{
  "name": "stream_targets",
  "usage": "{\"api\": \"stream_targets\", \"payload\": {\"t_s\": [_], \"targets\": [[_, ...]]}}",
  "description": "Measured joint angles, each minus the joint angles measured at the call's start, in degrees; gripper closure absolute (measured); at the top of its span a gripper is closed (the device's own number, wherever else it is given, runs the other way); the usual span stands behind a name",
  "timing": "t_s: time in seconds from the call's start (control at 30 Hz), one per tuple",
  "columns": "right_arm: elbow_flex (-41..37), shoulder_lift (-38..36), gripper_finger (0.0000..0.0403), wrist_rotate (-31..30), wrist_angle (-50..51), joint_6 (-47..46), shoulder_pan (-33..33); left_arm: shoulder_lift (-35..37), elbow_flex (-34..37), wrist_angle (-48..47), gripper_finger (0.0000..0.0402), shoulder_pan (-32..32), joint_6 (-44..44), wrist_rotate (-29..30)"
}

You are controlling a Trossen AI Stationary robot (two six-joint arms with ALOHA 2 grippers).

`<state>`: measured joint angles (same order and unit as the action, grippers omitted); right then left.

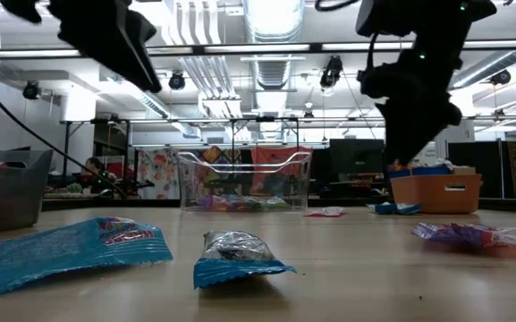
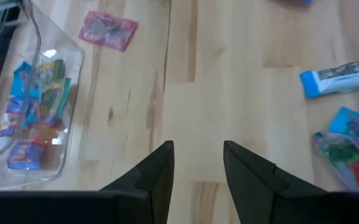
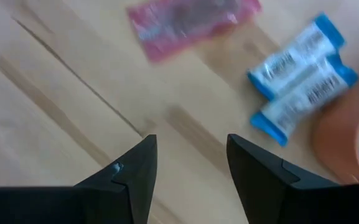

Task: Sort candy
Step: Put the white chocolate into the orange bin

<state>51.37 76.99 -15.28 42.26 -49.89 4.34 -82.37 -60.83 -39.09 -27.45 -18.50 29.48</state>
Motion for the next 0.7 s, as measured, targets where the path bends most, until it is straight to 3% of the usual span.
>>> {"api": "stream_targets", "payload": {"t_s": [0.2,0.27,0.33,0.43,0.53,0.7], "targets": [[0.0,0.0,0.0220,0.3,4.1,0.0,0.0,0.0,3.0,4.0,0.0283,1.7,0.5,0.5],[0.0,0.0,0.0220,0.2,2.1,9.1,-0.2,0.0,3.2,4.0,0.0284,2.1,1.7,1.3],[0.0,0.0,0.0220,-0.2,0.6,24.3,-0.4,0.0,3.2,4.0,0.0284,2.6,3.9,1.6],[-0.3,0.1,0.0220,-7.3,0.3,40.0,-0.5,0.0,2.7,3.7,0.0284,3.1,6.5,1.6],[-0.3,1.0,0.0220,-11.7,0.2,45.8,-1.3,0.2,2.4,4.0,0.0284,3.3,7.0,1.7],[-0.4,5.2,0.0220,-11.3,-1.8,47.1,-3.1,0.2,3.0,4.2,0.0284,3.3,6.9,1.7]]}}
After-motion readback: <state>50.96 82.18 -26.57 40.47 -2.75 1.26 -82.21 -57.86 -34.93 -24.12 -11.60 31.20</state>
